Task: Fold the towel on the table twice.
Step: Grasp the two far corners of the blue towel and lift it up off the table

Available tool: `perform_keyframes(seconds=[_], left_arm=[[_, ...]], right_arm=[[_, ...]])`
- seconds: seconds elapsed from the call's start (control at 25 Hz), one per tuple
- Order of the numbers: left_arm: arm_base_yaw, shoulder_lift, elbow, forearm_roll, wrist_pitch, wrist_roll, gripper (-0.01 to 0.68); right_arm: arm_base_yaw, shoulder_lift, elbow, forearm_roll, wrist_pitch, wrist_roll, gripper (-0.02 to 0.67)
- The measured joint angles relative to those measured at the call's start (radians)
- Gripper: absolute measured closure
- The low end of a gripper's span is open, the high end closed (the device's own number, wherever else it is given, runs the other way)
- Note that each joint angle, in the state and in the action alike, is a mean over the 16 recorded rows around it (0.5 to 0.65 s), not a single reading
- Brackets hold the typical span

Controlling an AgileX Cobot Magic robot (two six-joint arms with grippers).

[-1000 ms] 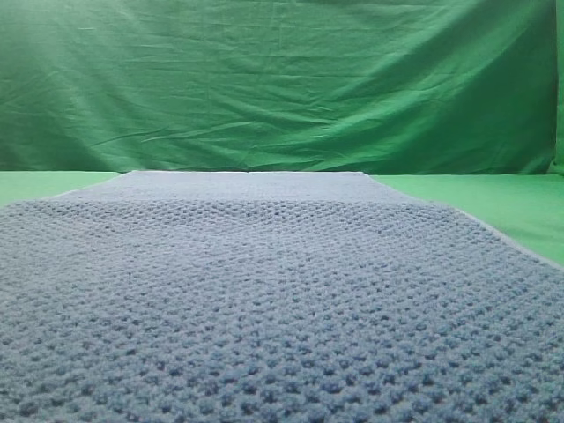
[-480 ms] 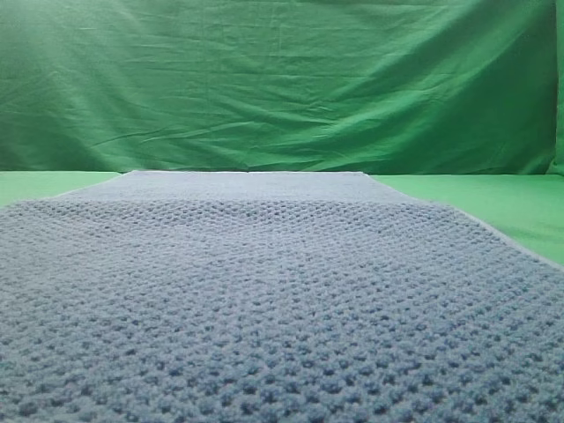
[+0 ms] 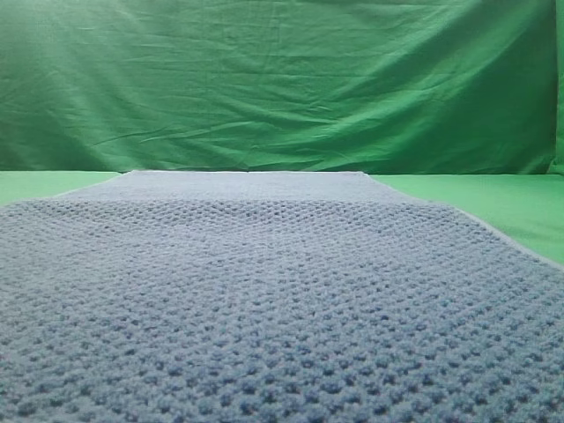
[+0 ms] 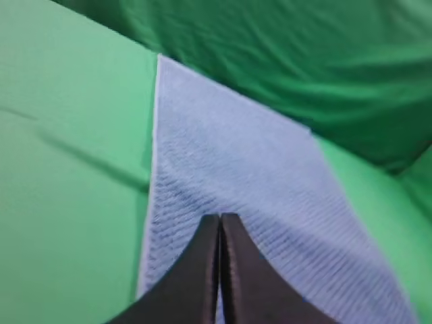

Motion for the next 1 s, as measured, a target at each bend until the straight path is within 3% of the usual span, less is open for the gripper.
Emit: perform_keyframes(seconds=[0.24,0.64,1.0], left_arm=[[-0.001,0.016,-0.087,-0.128,-0.026,0.093,0.673],[-0.005,0.145,-0.287,-0.033,0.032,0.269,0.673],[-0.017,0.234,-0.351,0.007,0.027,0.306,0.673]], right_arm=[[0.0,0.012,-0.059,0.101,-0.111,0.0,0.649],[0.0,0.188,-0.259,0.169,-0.152,-0.037,0.649],[0.0,0.362,-0.389,0.172,-0.13,-0.119,0.649]])
